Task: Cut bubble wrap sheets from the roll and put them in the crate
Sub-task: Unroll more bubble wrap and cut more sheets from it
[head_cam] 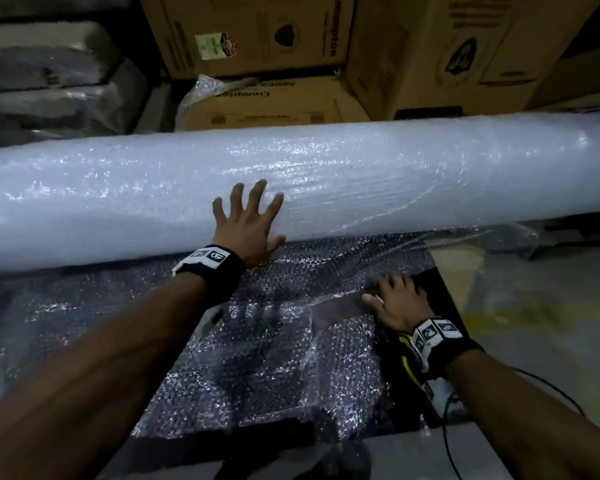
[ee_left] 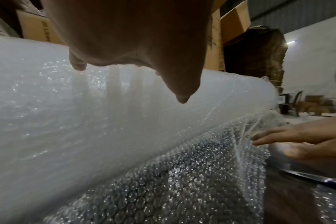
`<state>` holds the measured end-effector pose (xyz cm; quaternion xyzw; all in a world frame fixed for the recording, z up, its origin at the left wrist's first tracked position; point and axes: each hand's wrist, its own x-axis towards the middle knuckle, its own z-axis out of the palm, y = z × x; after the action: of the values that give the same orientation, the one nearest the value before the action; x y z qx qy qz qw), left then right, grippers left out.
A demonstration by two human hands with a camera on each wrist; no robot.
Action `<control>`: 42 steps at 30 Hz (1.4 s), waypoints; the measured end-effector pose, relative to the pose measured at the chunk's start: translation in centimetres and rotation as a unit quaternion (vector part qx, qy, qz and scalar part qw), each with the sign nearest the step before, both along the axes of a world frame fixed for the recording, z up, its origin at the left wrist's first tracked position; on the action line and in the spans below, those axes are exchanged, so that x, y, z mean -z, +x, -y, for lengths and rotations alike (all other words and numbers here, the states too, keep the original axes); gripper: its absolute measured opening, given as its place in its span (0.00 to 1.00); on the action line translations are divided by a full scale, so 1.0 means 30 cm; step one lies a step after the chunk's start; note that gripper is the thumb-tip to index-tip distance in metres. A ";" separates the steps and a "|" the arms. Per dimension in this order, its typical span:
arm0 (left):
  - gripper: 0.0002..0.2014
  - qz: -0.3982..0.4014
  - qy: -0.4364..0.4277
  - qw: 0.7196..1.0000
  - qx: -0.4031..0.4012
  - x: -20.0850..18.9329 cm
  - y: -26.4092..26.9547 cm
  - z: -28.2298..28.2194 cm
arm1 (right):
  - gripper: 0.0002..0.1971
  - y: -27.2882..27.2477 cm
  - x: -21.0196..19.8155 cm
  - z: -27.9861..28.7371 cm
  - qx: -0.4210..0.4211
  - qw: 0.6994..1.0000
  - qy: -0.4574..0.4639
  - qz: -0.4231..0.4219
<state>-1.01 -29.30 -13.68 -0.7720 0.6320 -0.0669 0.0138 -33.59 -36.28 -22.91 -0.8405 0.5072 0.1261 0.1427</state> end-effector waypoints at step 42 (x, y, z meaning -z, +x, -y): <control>0.39 -0.047 0.018 0.992 -0.119 -0.049 -0.051 0.152 | 0.36 -0.439 0.141 0.231 0.041 0.996 0.074 0.012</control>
<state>-2.53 -33.87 -12.22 -0.8433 0.5371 -0.0175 0.0059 -46.76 -43.21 -27.13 -0.8079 0.5285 0.1471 0.2155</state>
